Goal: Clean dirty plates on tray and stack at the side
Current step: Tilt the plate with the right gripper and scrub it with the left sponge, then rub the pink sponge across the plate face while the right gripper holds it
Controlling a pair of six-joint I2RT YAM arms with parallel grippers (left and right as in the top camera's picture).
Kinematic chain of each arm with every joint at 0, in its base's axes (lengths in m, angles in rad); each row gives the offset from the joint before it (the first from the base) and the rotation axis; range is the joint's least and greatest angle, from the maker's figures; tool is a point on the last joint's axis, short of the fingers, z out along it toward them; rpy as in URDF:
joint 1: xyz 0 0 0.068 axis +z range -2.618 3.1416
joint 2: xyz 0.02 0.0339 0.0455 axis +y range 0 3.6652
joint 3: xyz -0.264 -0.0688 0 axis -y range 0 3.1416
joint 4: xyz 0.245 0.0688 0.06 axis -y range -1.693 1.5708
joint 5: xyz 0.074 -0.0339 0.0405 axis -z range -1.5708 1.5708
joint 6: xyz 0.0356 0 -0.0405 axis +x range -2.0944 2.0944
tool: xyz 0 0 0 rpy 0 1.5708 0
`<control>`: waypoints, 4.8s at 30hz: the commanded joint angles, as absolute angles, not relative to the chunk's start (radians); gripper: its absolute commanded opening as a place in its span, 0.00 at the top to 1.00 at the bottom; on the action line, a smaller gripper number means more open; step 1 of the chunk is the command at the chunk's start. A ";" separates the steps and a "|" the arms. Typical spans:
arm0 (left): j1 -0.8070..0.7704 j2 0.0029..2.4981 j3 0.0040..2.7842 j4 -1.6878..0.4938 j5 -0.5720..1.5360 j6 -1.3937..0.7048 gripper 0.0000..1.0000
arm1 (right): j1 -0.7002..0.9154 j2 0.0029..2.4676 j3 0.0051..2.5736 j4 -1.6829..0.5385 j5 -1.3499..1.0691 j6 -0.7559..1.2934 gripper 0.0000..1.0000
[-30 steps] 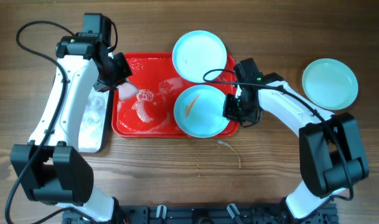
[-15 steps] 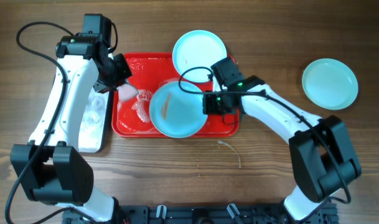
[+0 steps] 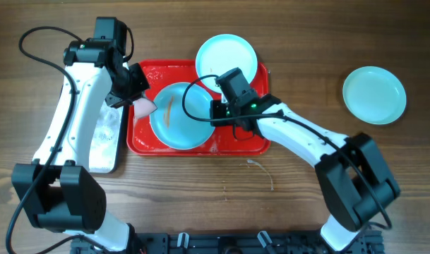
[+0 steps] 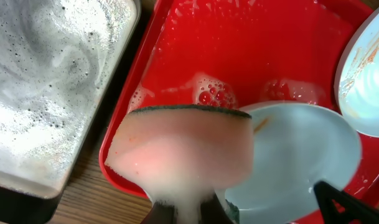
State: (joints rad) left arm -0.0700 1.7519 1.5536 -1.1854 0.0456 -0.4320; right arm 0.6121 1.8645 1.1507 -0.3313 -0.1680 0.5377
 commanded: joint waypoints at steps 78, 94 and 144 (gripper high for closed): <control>-0.217 1.967 1.098 -0.392 0.051 -0.471 0.96 | 0.618 2.084 1.310 -0.447 -0.272 0.498 0.96; -0.137 2.005 1.111 -0.681 0.388 -0.527 0.96 | 0.618 2.083 1.313 -0.449 -0.286 0.496 0.95; -0.326 1.969 1.412 -0.956 -0.126 -0.080 0.96 | 0.618 2.083 1.315 -0.447 -0.290 0.478 0.95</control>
